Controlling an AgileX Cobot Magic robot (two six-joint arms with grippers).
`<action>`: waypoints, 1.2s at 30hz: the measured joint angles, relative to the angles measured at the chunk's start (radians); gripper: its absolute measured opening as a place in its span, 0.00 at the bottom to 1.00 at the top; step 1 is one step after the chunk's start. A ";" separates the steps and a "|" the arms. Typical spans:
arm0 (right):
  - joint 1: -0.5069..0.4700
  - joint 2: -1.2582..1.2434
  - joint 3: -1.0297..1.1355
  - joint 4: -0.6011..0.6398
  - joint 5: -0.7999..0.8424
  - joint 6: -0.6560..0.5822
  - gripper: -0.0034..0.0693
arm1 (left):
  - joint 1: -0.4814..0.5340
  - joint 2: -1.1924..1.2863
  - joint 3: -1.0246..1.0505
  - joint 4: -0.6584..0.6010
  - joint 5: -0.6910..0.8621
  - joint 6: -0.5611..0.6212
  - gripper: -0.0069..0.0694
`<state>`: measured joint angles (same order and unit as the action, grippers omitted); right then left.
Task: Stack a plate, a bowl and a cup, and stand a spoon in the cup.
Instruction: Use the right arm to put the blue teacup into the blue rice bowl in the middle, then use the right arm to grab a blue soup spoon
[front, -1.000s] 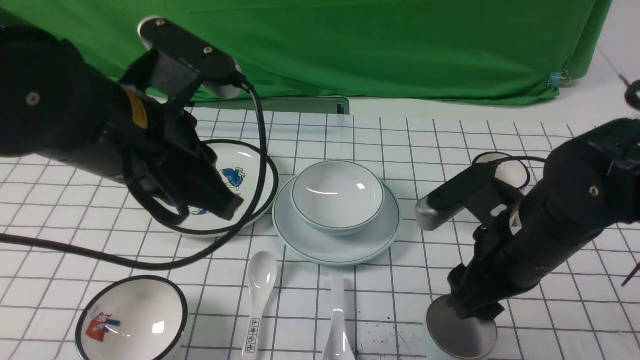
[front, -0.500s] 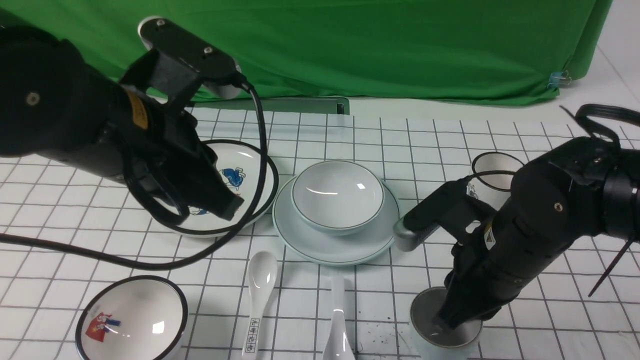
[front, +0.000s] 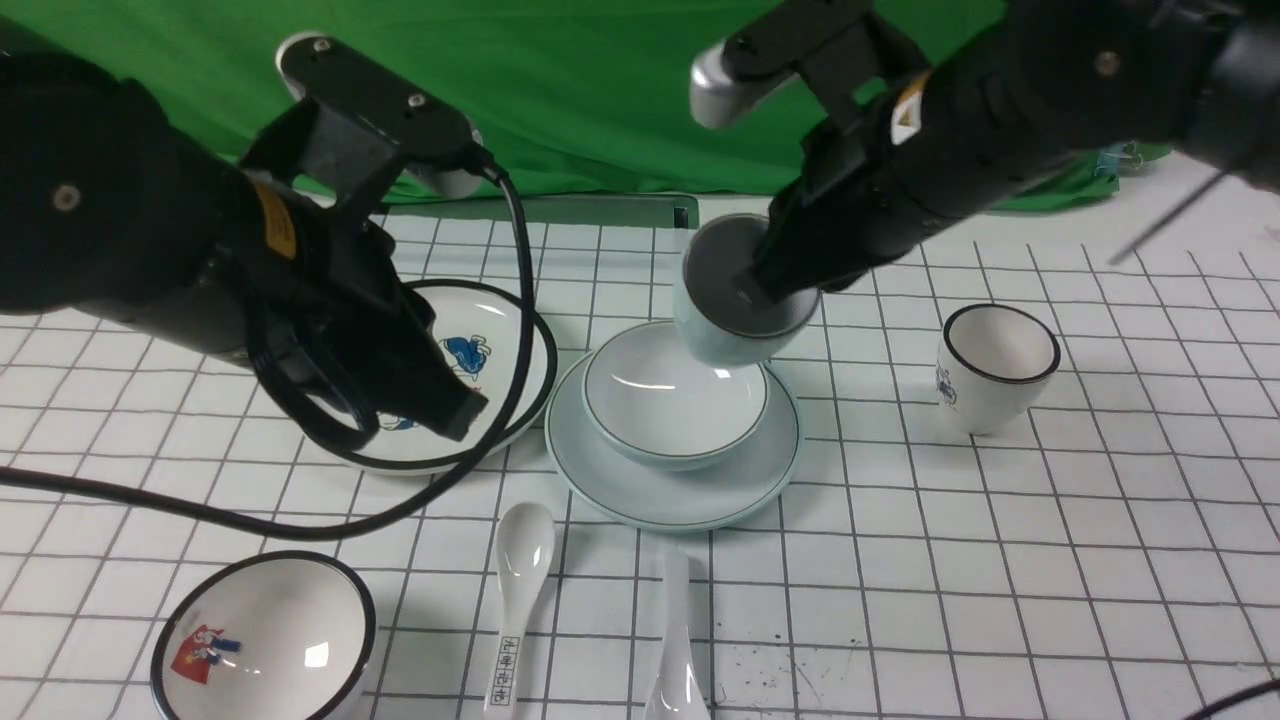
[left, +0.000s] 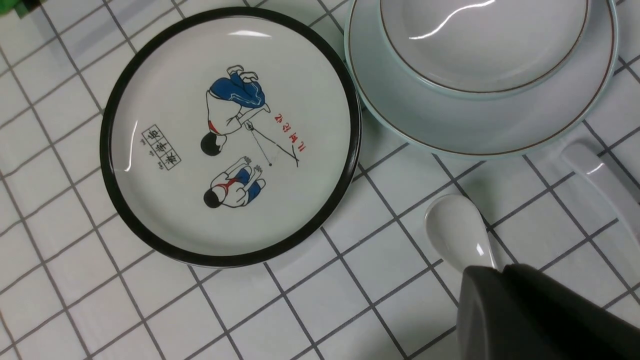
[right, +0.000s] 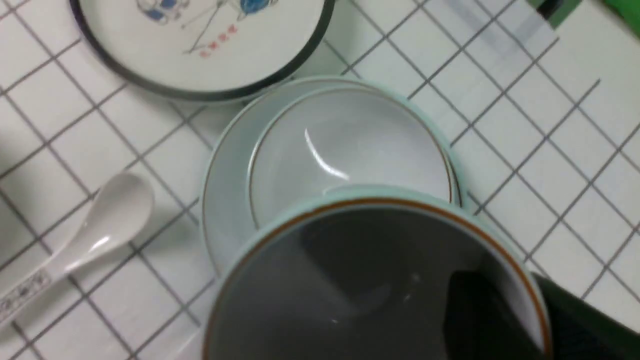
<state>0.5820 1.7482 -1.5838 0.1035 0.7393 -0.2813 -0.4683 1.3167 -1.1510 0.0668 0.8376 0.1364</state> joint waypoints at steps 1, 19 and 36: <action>-0.005 0.057 -0.044 0.001 0.000 0.000 0.18 | 0.000 0.000 0.000 0.000 0.000 0.000 0.05; -0.034 0.395 -0.247 0.001 0.027 0.102 0.28 | 0.000 0.000 0.000 0.000 -0.016 0.000 0.05; -0.014 0.111 -0.229 0.003 0.445 0.054 0.78 | 0.000 -0.030 0.001 -0.014 -0.004 -0.024 0.07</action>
<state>0.5681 1.8588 -1.8123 0.1061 1.1845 -0.2268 -0.4683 1.2871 -1.1499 0.0529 0.8340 0.1120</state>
